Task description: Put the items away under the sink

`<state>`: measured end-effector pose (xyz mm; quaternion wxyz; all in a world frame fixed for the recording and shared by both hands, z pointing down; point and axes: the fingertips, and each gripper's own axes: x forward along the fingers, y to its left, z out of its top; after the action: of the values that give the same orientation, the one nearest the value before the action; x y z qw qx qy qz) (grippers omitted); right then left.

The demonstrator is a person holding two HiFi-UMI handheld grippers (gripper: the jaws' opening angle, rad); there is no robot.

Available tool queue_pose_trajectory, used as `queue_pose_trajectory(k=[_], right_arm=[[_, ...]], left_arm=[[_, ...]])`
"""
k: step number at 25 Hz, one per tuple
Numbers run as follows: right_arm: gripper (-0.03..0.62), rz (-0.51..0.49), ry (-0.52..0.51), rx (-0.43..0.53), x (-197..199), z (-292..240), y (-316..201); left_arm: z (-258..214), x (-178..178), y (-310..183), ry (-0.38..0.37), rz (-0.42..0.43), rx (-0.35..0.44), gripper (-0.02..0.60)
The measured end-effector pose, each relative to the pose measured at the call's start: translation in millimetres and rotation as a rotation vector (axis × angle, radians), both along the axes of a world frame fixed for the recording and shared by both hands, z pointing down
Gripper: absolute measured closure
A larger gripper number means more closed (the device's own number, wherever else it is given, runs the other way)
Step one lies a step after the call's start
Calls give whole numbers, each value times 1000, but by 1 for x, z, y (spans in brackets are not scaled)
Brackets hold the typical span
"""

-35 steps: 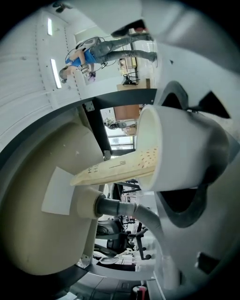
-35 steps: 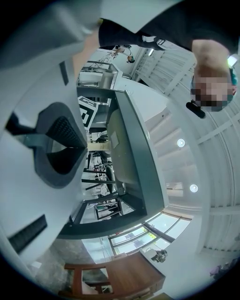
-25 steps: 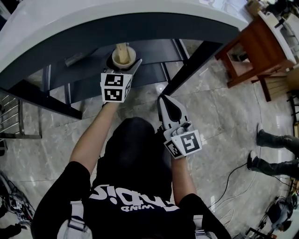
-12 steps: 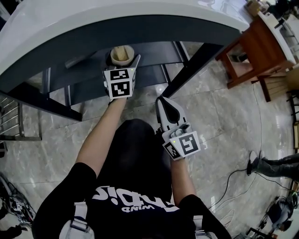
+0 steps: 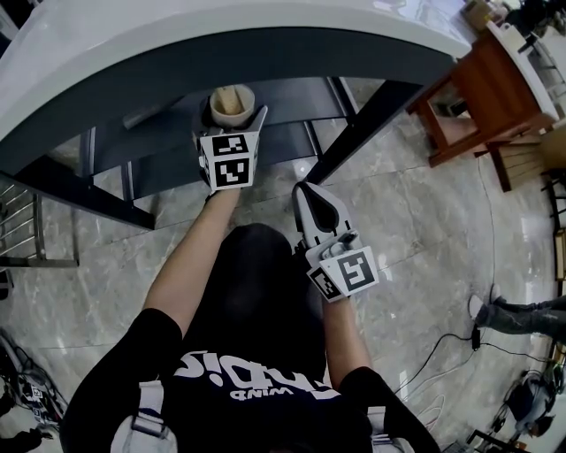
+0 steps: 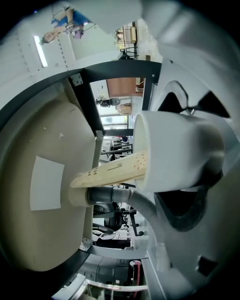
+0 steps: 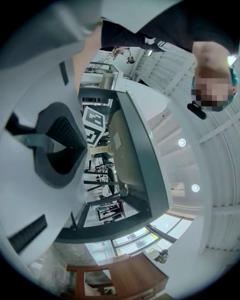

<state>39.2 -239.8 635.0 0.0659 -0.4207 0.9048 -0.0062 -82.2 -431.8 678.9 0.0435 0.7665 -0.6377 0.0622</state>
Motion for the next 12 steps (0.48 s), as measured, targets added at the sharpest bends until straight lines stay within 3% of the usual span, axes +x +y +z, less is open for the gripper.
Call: queue_pose_trajectory(k=[12], right_arm=[[574, 2, -7, -2, 2, 2, 5]], left_arm=[[7, -3, 29, -14, 43, 4, 113]])
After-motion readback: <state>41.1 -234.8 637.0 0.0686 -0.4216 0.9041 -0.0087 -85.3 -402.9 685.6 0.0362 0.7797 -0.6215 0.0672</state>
